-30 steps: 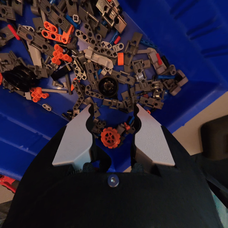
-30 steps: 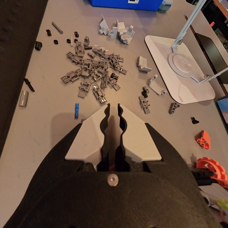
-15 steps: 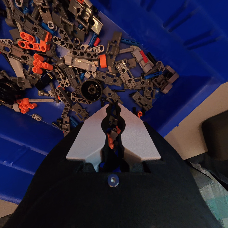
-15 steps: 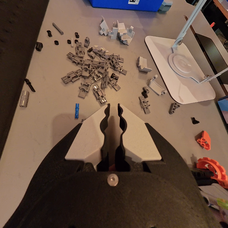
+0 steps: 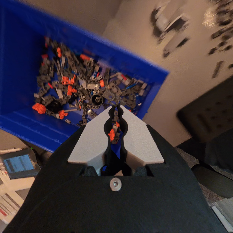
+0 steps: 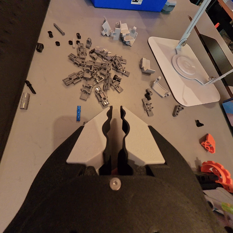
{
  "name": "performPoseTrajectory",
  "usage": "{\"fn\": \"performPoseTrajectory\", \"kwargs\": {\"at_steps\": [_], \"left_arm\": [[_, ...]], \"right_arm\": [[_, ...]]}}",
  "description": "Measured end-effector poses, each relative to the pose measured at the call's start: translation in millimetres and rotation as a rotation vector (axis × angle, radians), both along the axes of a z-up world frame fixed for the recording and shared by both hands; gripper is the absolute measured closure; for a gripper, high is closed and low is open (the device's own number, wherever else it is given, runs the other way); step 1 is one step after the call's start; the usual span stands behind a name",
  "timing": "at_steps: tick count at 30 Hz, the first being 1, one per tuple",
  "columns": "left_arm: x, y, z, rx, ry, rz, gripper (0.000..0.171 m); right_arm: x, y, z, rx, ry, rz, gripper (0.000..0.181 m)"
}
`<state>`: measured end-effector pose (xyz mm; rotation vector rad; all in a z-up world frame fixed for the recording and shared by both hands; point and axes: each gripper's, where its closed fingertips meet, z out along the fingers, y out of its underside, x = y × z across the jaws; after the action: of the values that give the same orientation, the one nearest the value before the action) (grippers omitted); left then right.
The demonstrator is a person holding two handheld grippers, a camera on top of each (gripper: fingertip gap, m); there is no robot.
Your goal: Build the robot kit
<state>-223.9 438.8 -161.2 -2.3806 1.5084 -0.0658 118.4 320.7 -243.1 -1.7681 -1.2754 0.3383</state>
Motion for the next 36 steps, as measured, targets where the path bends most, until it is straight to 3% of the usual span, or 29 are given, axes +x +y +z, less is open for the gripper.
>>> {"fn": "performPoseTrajectory", "kwargs": {"at_steps": [4,9,12,14,16,19,21,23,25,30,34,36], "left_arm": [[67.4,-37.0,27.3,0.015,-0.085,-0.183,0.167],[157.8,-84.4,-10.6,-0.044,-0.084,-0.422,0.167],[183.3,-91.7,-37.5,-0.114,-0.089,-0.482,0.163],[191.7,-88.7,-49.0,-0.152,-0.094,-0.457,0.14],[185.6,-74.6,-45.0,-0.103,-0.074,-0.437,0.132],[159.4,-54.6,-7.7,-0.063,-0.128,-0.353,0.134],[122.5,-30.5,18.7,0.008,-0.118,-0.26,0.14],[69.3,-12.1,23.9,-0.009,-0.037,-0.135,0.137],[23.9,7.0,15.0,-0.015,0.024,-0.022,0.134],[-48.7,12.4,-52.2,-0.144,0.245,0.06,0.104],[-62.2,14.1,-84.6,-0.185,0.319,0.078,0.085],[-64.7,15.4,-93.1,-0.192,0.351,0.081,0.086]], "right_arm": [[0.2,0.2,0.1,0.0,0.001,-0.002,0.171],[0.1,-0.1,-0.3,0.002,-0.003,0.0,0.171],[0.0,-0.4,-0.4,0.005,-0.005,0.001,0.171],[0.0,-0.6,-0.4,0.003,-0.005,0.002,0.171],[-0.1,-0.8,-0.2,0.003,-0.003,0.004,0.171],[-0.1,-1.0,-0.2,0.0,-0.002,0.005,0.171],[0.0,-0.5,0.0,-0.004,0.001,0.003,0.171],[-0.1,-0.6,-0.2,-0.005,0.0,0.003,0.171],[-0.1,-0.5,-0.7,-0.004,-0.004,0.003,0.171],[0.1,-0.2,-0.8,0.001,-0.007,0.0,0.171],[0.1,0.0,-0.8,0.0,-0.006,-0.001,0.171],[0.1,-0.1,-0.7,-0.001,-0.005,0.0,0.171]]}}
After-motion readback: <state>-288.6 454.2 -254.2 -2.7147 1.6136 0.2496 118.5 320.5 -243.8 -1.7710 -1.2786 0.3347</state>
